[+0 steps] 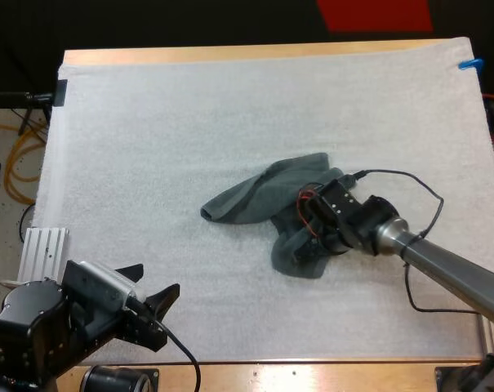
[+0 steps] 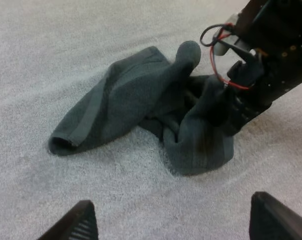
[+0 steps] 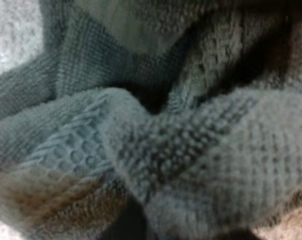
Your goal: Pick towel from pile fold and stack
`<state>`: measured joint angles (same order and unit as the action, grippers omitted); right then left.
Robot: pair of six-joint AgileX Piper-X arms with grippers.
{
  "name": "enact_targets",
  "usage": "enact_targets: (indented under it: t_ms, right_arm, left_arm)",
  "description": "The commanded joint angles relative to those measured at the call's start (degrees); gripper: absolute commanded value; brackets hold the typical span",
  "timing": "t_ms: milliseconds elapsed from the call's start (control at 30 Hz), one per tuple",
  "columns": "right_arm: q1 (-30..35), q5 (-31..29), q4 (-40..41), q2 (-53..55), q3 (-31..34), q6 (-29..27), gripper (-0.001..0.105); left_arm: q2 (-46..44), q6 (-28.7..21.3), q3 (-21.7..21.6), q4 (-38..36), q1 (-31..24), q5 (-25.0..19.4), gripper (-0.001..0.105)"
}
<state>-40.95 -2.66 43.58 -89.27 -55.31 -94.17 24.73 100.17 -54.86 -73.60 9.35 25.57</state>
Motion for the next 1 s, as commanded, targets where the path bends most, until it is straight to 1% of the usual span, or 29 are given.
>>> enact_targets:
  t_ms: [0,100,167,200,267,367,467,567,700,733,800,867,933,967]
  right_arm:
    - [0.03,-0.11,0.73,3.02,-0.14,-1.08,0.000]
    - [0.03,-0.11,5.41,9.97,-1.09,-1.25,0.000]
    - [0.03,-0.11,9.88,17.04,-2.62,-2.20,0.000]
    - [0.03,-0.11,10.61,18.30,-3.07,-2.25,0.000]
    - [0.03,-0.11,13.66,25.60,-4.74,-2.24,0.000]
    - [0.03,-0.11,15.39,33.44,-6.30,-2.08,0.000]
    - [0.03,-0.11,15.47,40.16,-6.71,-2.03,0.000]
    - [0.03,-1.87,15.70,43.25,-6.71,0.49,0.000]
    - [0.03,-5.89,16.01,44.07,-6.71,0.63,0.000]
    - [0.03,-7.89,15.78,43.59,-6.71,0.52,0.000]
    - [0.03,-11.56,15.32,42.57,-6.71,0.21,0.000]
    - [0.15,-16.81,13.82,40.32,-6.71,-1.53,0.000]
    - [0.95,-19.26,10.84,37.71,-6.71,-3.16,0.000]
    - [2.18,-19.31,7.95,35.75,-6.71,-4.04,0.000]
  left_arm:
    - [-0.18,-0.16,-0.42,-0.26,0.24,-0.15,0.061]
    - [-0.18,-0.16,-0.42,-0.26,0.24,-0.15,0.061]
    - [-0.18,-0.16,-0.42,-0.26,0.24,-0.15,0.061]
    - [-0.18,-0.16,-0.42,-0.26,0.24,-0.15,0.061]
    - [-0.18,0.63,-0.42,-0.26,0.24,-0.15,0.061]
    - [-0.18,0.88,-0.42,-0.26,0.24,-0.15,0.061]
    - [-0.18,0.88,-0.42,-0.26,0.24,-0.15,0.061]
    - [-0.18,0.88,-0.42,-0.26,0.24,-0.15,0.061]
    - [-0.18,0.88,-0.42,-0.26,0.24,-0.15,0.061]
    - [-0.18,0.88,-0.42,-0.26,0.24,-0.15,0.061]
    - [-0.18,0.88,-0.42,-0.26,0.24,-0.15,0.061]
    - [-0.18,1.00,-0.42,-0.26,0.24,-0.15,0.061]
    - [-0.18,1.13,-0.42,-0.26,0.24,-0.15,0.061]
    - [-0.18,1.15,-0.42,-0.26,0.24,-0.15,0.061]
